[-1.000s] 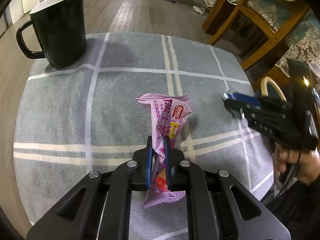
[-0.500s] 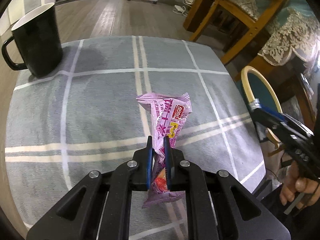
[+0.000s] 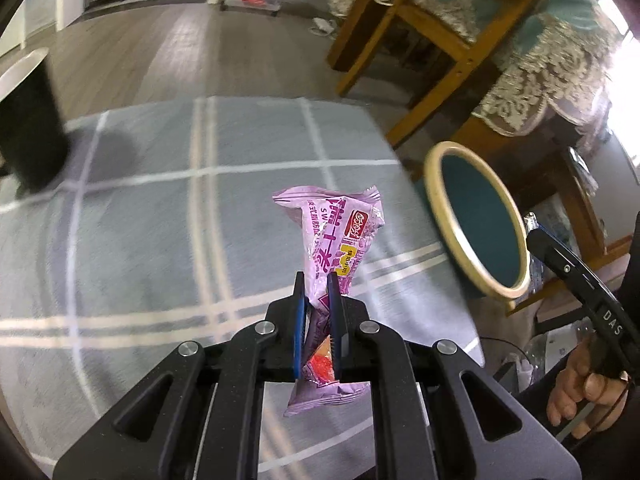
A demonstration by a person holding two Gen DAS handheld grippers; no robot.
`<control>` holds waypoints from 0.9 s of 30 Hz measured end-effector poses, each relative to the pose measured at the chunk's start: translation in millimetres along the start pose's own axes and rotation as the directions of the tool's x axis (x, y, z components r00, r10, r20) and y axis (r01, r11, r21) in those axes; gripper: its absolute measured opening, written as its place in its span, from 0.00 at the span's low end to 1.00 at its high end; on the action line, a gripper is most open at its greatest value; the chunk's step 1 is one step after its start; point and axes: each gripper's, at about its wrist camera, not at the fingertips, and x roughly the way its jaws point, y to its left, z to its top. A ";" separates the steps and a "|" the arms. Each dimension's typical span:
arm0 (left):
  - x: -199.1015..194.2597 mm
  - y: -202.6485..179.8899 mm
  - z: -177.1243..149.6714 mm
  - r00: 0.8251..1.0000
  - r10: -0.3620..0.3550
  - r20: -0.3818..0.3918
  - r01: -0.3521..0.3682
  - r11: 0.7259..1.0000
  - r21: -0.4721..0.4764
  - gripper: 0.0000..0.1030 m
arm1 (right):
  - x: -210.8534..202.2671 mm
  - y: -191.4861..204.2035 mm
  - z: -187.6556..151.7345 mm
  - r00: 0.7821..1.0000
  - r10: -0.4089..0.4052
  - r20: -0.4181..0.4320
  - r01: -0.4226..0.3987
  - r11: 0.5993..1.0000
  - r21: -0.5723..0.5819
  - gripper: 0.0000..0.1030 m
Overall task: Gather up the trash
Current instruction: 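Carry the wrapper and COLTALIN packet over the teal bin and open both grippers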
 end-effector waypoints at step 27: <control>122.5 -177.3 59.7 0.987 -0.084 -0.138 0.117 0.961 0.250 0.12 | -0.1 -138.2 10.9 0.996 -0.081 0.026 0.063 0.908 0.414 0.30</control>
